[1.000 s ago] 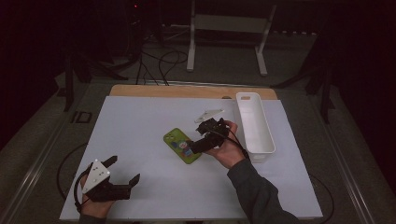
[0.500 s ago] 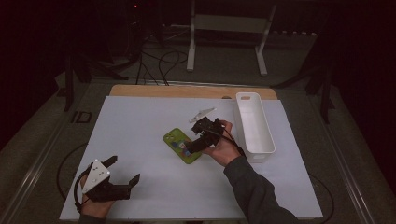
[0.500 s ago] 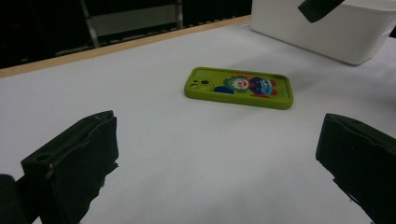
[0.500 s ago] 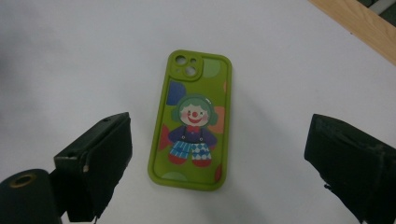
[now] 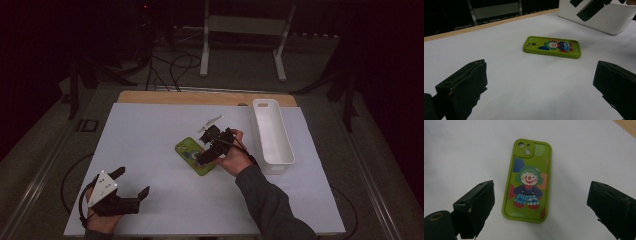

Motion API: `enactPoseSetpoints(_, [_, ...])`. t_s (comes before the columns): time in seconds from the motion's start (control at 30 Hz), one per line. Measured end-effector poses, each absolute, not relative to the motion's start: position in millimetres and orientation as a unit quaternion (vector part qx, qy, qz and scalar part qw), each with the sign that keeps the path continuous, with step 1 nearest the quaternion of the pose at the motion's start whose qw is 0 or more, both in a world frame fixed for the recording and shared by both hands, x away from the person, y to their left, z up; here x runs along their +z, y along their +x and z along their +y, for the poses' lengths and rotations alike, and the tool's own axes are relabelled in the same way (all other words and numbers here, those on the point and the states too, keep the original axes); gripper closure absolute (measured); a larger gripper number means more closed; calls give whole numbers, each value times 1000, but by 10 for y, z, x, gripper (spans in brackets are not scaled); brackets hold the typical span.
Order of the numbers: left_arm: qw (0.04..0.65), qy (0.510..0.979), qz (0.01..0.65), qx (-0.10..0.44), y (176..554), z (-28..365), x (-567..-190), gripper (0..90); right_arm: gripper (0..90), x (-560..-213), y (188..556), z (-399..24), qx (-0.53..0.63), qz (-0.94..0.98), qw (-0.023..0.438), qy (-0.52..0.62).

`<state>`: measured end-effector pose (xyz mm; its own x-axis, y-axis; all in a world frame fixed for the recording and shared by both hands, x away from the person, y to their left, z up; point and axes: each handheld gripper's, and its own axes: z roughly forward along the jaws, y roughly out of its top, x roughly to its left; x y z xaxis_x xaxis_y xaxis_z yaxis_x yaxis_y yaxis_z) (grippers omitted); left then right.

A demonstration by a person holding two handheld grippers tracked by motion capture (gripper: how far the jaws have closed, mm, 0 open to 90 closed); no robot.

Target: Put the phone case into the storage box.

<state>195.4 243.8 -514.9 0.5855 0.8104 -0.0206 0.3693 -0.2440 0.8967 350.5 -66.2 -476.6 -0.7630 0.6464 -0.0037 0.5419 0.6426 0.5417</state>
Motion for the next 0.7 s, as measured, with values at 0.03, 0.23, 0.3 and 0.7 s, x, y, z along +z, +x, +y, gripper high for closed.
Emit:
enactPoseSetpoints(0.03, [475,753,392,233,1954,2438,-5148,0,75,-4775,3509,-655,263,901,97,330])
enactPoseSetpoints(0.23, [475,753,392,233,1952,2440,-5145,0,75,-4823,3535,-627,255,903,93,334])
enactPoseSetpoints(0.3, [474,753,392,234,1952,2442,-5145,0,75,-4841,3541,-616,252,904,92,333])
enactPoseSetpoints(0.7, [474,753,392,234,1953,2445,-5145,0,76,-4922,3564,-557,242,908,89,331])
